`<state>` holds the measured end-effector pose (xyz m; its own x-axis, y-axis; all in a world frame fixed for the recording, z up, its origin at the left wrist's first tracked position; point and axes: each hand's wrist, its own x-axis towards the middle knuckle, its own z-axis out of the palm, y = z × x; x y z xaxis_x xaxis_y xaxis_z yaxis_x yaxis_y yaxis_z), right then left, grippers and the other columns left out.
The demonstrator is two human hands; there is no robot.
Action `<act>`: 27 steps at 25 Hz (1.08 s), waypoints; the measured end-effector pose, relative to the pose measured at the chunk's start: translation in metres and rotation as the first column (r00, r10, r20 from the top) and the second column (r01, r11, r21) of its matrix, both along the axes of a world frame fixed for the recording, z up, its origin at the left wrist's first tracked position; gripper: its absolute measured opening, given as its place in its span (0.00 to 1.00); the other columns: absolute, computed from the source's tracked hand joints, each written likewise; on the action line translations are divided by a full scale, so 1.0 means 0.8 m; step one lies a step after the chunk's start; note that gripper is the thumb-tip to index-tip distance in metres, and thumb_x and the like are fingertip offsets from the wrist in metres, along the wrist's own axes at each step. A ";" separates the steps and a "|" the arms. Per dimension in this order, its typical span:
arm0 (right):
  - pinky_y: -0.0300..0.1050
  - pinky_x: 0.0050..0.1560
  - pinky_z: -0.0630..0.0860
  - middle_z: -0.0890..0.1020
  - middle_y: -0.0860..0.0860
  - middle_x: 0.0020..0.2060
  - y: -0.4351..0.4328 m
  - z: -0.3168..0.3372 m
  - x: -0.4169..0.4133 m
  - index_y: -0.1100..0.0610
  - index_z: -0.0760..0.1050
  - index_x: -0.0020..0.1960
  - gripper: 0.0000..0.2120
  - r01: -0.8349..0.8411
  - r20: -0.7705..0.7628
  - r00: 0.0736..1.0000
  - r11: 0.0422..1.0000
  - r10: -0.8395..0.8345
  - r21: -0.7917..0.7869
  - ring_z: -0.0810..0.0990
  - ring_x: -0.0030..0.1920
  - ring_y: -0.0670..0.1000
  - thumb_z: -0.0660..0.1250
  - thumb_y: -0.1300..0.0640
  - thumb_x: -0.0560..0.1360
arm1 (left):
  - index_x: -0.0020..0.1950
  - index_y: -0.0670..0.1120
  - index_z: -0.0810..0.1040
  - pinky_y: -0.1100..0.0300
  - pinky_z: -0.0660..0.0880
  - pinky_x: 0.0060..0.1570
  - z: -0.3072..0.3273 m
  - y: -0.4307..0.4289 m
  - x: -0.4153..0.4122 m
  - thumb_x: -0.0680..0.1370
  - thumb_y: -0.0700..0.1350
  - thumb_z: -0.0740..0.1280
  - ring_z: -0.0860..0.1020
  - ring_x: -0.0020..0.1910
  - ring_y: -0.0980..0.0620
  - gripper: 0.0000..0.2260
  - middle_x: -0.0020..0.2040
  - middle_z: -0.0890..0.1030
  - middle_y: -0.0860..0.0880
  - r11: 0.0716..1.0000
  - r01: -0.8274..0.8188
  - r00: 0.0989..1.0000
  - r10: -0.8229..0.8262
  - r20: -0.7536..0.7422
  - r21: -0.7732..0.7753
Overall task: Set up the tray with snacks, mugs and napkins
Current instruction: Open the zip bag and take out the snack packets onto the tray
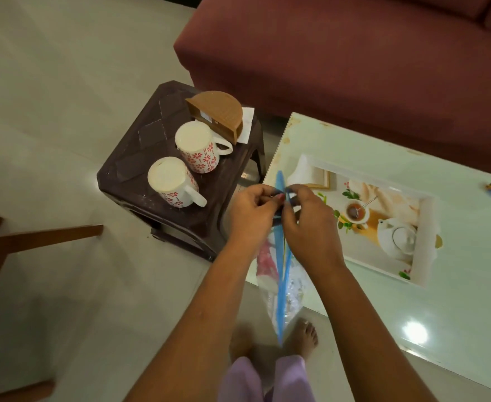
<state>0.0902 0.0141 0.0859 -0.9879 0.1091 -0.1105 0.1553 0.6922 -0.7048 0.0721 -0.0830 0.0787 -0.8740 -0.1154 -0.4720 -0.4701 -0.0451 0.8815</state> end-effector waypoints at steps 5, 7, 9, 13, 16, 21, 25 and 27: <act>0.42 0.43 0.75 0.82 0.55 0.45 -0.012 -0.006 -0.027 0.59 0.77 0.52 0.11 0.091 -0.029 0.996 0.995 -0.090 0.042 0.78 0.41 0.50 0.57 0.57 0.80 | 0.45 0.43 0.78 0.48 0.81 0.45 0.002 -0.001 0.005 0.77 0.43 0.65 0.82 0.40 0.47 0.04 0.36 0.79 0.49 0.942 0.105 0.989 -0.134 -0.070 -0.318; 0.41 0.40 0.72 0.81 0.54 0.42 -0.015 -0.011 -0.028 0.59 0.76 0.49 0.10 0.112 -0.040 0.993 0.993 -0.111 0.030 0.77 0.40 0.49 0.57 0.57 0.80 | 0.44 0.43 0.75 0.48 0.80 0.46 0.003 0.002 0.006 0.77 0.44 0.64 0.80 0.40 0.47 0.05 0.36 0.77 0.50 0.877 0.103 0.973 -0.187 -0.137 -0.469; 0.39 0.37 0.67 0.79 0.54 0.38 -0.018 -0.016 -0.027 0.59 0.75 0.45 0.09 0.149 -0.063 0.987 0.989 -0.148 0.008 0.75 0.37 0.49 0.58 0.58 0.79 | 0.45 0.41 0.74 0.49 0.77 0.44 0.004 0.008 0.008 0.78 0.43 0.62 0.78 0.41 0.47 0.06 0.39 0.79 0.46 0.816 0.063 0.961 -0.205 -0.185 -0.575; 0.45 0.35 0.71 0.79 0.55 0.35 -0.016 -0.021 -0.027 0.60 0.74 0.42 0.10 0.210 -0.080 0.973 0.976 -0.215 -0.066 0.75 0.36 0.53 0.58 0.59 0.79 | 0.48 0.39 0.74 0.61 0.71 0.39 0.000 0.019 0.005 0.79 0.43 0.60 0.77 0.43 0.49 0.08 0.45 0.80 0.43 0.747 -0.022 0.955 -0.181 -0.236 -0.665; 0.48 0.39 0.74 0.80 0.56 0.36 -0.011 -0.021 -0.031 0.62 0.75 0.43 0.11 0.200 -0.081 0.975 0.977 -0.206 -0.074 0.76 0.37 0.53 0.59 0.59 0.79 | 0.50 0.40 0.74 0.58 0.76 0.43 -0.002 0.029 0.003 0.80 0.44 0.59 0.78 0.46 0.48 0.09 0.47 0.80 0.42 0.746 -0.013 0.965 -0.165 -0.204 -0.666; 0.27 0.35 0.67 0.77 0.52 0.36 0.002 -0.016 -0.042 0.60 0.75 0.44 0.08 0.111 -0.080 0.990 0.991 -0.117 -0.076 0.72 0.33 0.43 0.59 0.61 0.78 | 0.48 0.40 0.74 0.48 0.79 0.43 -0.004 0.017 -0.011 0.79 0.46 0.61 0.80 0.41 0.45 0.09 0.42 0.81 0.42 0.779 0.115 0.937 -0.291 -0.193 -0.616; 0.21 0.34 0.65 0.72 0.46 0.32 0.011 -0.012 -0.046 0.58 0.74 0.44 0.09 -0.027 -0.043 0.999 0.995 0.023 -0.094 0.70 0.31 0.40 0.58 0.62 0.79 | 0.47 0.39 0.74 0.43 0.77 0.41 -0.005 0.007 -0.021 0.81 0.46 0.58 0.79 0.37 0.44 0.11 0.38 0.79 0.42 0.779 0.222 0.875 -0.425 -0.233 -0.587; 0.22 0.34 0.65 0.72 0.46 0.31 0.012 -0.015 -0.042 0.60 0.75 0.45 0.09 -0.014 -0.040 0.999 0.995 0.010 -0.100 0.70 0.31 0.41 0.57 0.63 0.79 | 0.46 0.39 0.75 0.45 0.76 0.40 -0.006 0.010 -0.027 0.81 0.46 0.58 0.77 0.35 0.46 0.12 0.36 0.77 0.44 0.723 0.220 0.832 -0.490 -0.260 -0.655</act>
